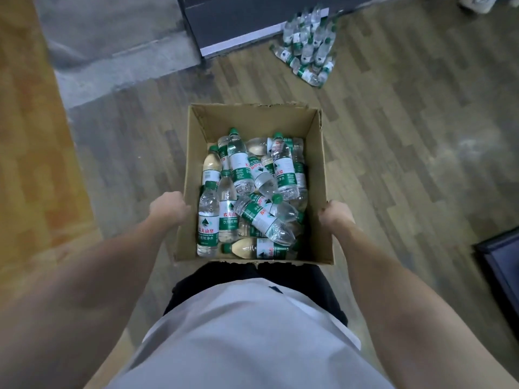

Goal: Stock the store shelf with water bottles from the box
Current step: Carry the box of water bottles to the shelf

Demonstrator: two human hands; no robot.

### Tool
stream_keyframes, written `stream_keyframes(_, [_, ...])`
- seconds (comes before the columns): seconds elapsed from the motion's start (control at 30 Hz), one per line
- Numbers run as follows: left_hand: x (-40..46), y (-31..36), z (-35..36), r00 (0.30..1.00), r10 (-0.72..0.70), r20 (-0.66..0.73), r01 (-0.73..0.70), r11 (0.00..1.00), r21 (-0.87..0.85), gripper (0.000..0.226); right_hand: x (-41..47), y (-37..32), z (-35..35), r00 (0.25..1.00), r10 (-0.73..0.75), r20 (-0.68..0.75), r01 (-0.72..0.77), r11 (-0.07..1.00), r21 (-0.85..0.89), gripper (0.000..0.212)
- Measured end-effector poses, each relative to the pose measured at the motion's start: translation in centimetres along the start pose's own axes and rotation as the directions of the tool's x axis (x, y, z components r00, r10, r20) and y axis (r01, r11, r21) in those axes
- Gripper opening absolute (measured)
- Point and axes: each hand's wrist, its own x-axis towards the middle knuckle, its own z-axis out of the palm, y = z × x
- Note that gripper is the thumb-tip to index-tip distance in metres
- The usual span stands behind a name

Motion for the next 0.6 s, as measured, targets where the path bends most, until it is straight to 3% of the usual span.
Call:
stream_keyframes(0.3, [6.5, 9.7, -9.0, 1.0, 0.013, -0.01, -0.013, 0.999, 0.049, 0.033, 9.5, -0.4, -8.4, 0.994, 0.034, 0.107, -0.041, 0.997, 0.067, 0.036])
stream_keyframes(0.6, [16.2, 13.9, -16.0, 0.998, 0.063, 0.012, -0.063, 0.996, 0.066, 0.026, 16.8, -5.3, -15.3, 0.989, 0.102, 0.11, -0.114, 0.987, 0.113, 0.028])
